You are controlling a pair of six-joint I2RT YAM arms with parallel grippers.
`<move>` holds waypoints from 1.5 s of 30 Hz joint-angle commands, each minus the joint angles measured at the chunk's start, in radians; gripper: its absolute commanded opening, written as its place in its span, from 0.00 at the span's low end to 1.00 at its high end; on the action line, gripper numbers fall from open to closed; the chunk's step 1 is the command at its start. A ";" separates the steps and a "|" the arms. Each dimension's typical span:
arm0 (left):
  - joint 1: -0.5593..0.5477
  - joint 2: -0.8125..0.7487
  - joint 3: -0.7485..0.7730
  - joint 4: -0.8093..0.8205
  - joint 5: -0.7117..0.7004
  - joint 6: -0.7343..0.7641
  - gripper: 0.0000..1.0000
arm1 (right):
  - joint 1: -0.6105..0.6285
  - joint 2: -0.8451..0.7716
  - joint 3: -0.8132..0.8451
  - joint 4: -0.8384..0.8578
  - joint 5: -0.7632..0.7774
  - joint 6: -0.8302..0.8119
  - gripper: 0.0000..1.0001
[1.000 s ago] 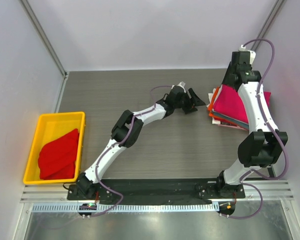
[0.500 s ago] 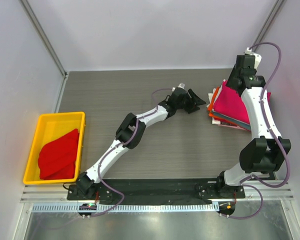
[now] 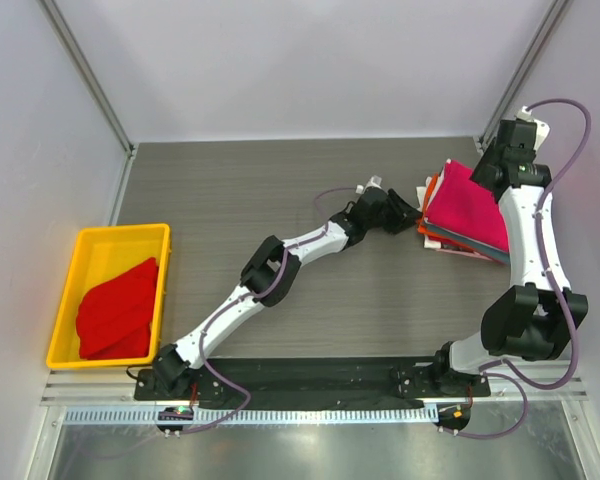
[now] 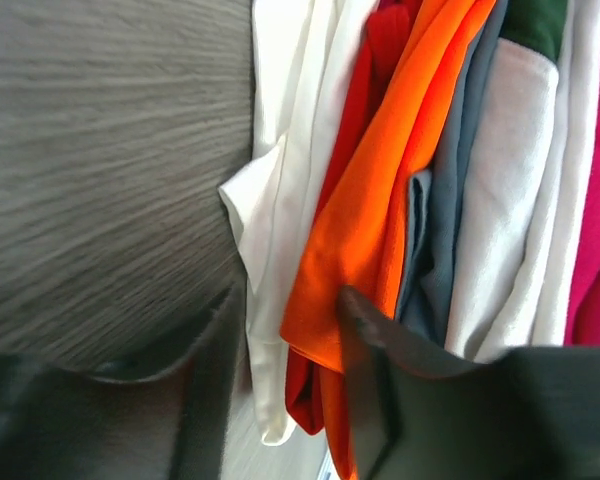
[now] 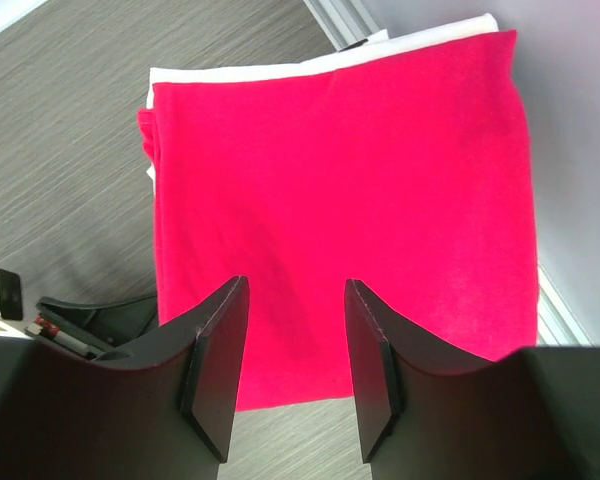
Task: Fold and stack the t-shirts
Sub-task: Neatly place the folded tshirt to the corner, then reset both grippers
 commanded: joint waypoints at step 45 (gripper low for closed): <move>-0.107 -0.338 -0.619 0.480 0.038 -0.011 0.00 | -0.115 -0.081 -0.160 0.112 -0.086 0.091 0.45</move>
